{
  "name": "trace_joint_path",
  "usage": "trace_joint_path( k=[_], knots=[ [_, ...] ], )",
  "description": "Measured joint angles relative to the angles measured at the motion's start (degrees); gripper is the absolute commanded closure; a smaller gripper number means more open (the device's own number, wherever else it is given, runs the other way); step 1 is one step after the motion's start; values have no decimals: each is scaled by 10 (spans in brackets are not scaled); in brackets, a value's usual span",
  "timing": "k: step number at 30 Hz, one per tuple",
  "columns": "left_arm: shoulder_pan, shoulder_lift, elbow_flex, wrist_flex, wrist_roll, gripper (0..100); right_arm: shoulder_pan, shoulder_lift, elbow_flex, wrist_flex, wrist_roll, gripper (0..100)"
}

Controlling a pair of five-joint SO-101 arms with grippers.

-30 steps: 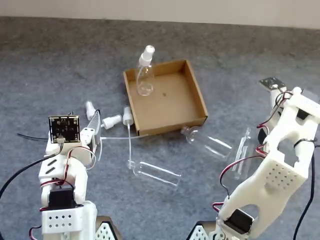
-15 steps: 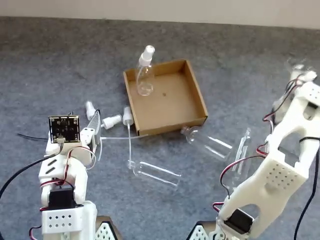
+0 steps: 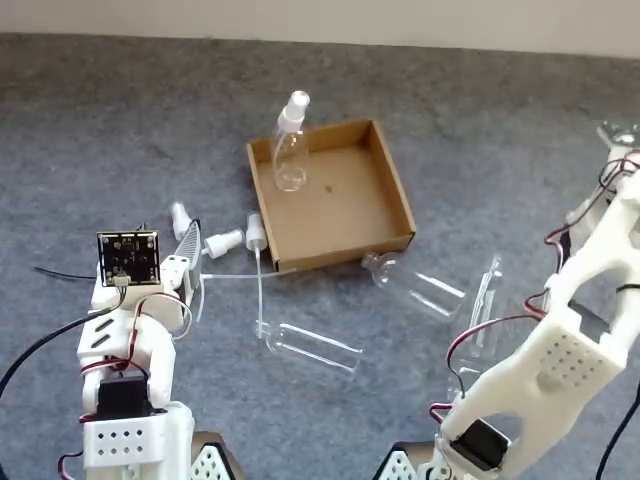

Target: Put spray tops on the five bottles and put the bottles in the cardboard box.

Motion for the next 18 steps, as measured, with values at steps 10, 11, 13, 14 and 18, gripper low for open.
trace_joint_path(
  k=[10, 11, 13, 14, 18],
  knots=[
    [2, 0, 0, 0, 0, 779, 0, -259, 403, 0, 190, 873],
    [3, 0, 0, 0, 0, 779, 0, -292, 439, 0, 214, 851],
    [3, 0, 0, 0, 0, 779, -1, -353, 511, 0, 261, 820],
    [2, 0, 0, 0, 0, 779, -1, -382, 543, 0, 285, 810],
    [2, 0, 0, 0, 0, 779, -1, -475, 623, 0, 380, 803]
  ],
)
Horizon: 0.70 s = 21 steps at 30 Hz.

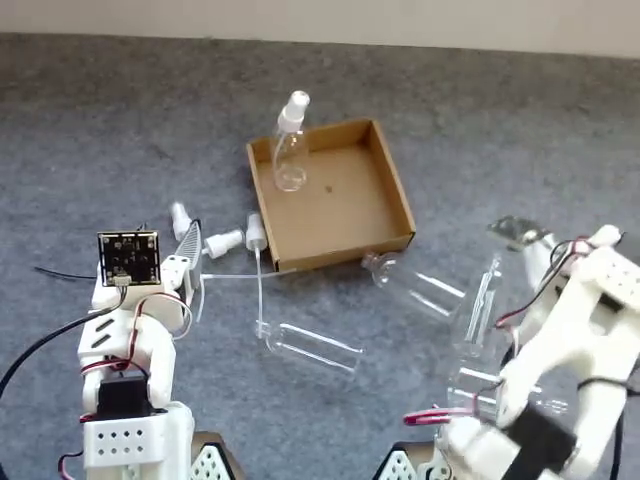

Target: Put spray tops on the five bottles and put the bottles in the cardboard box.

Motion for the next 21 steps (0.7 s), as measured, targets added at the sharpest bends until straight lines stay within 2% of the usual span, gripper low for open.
trace_joint_path(
  k=[4, 9, 15, 21],
  knots=[
    [1, 0, 0, 0, 0, 779, -1, -32, 42, 0, 62, 803],
    [0, 0, 0, 0, 0, 779, 3, -30, 82, -29, 86, 803],
    [0, 0, 0, 0, 0, 779, 39, -25, 124, -114, 155, 803],
    [0, 0, 0, 0, 0, 779, 62, -37, 185, -232, 164, 803]
  ],
)
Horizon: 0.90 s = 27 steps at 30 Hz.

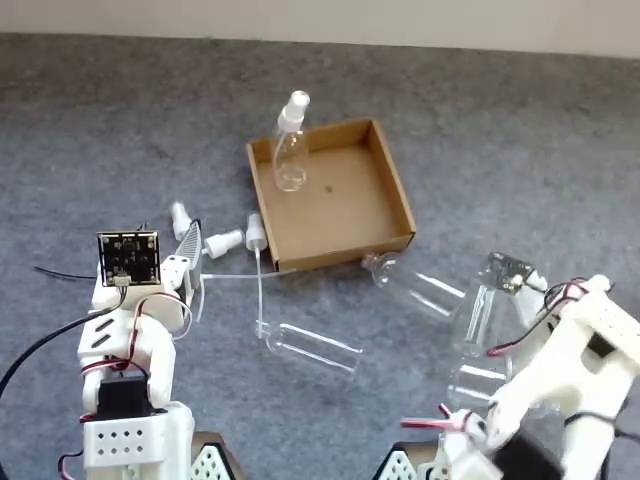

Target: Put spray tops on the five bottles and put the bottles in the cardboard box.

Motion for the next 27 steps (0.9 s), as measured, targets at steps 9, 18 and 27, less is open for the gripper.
trace_joint_path(
  k=[9, 18, 27],
  knots=[
    [1, 0, 0, 0, 0, 779, 16, 16, 78, -121, 1, 803],
    [0, 0, 0, 0, 0, 779, 22, -18, -36, 29, 1, 803],
    [-1, 0, 0, 0, 0, 779, 32, -77, -97, 229, 1, 803]
  ],
)
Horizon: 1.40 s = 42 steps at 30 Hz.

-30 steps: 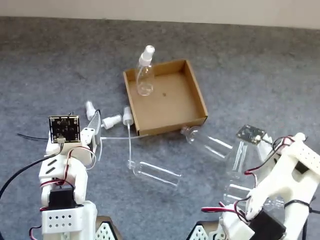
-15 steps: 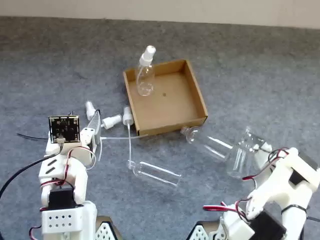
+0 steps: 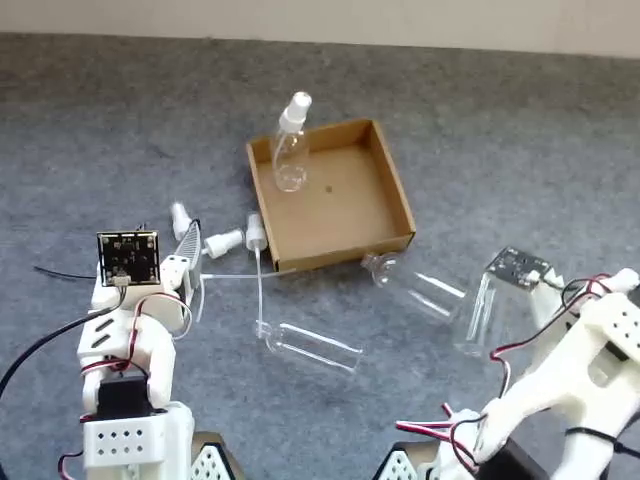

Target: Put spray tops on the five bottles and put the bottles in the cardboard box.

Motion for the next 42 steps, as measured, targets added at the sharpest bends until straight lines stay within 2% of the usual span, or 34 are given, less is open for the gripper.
trace_joint_path(
  k=[3, 8, 12, 18, 25, 30, 33, 38, 42],
  knots=[
    [1, 0, 0, 0, 0, 779, 18, -2, 25, -12, 0, 803],
    [0, 0, 0, 0, 0, 779, 76, -2, 31, -116, 0, 803],
    [2, 0, 0, 0, 0, 779, 118, -2, 31, -148, 0, 803],
    [1, 0, 0, 0, 0, 779, 135, -2, 31, -149, 0, 803],
    [0, 0, 0, 0, 0, 779, 137, -2, 31, -49, 37, 803],
    [1, 0, 0, 0, 0, 779, 143, -2, 31, -33, 42, 803],
    [1, 0, 0, 0, 0, 779, 145, -2, 31, -33, 42, 790],
    [1, 0, 0, 0, 0, 779, 149, -2, 58, -68, 38, 677],
    [2, 0, 0, 0, 0, 779, 155, -2, 109, -108, 34, 671]
  ],
)
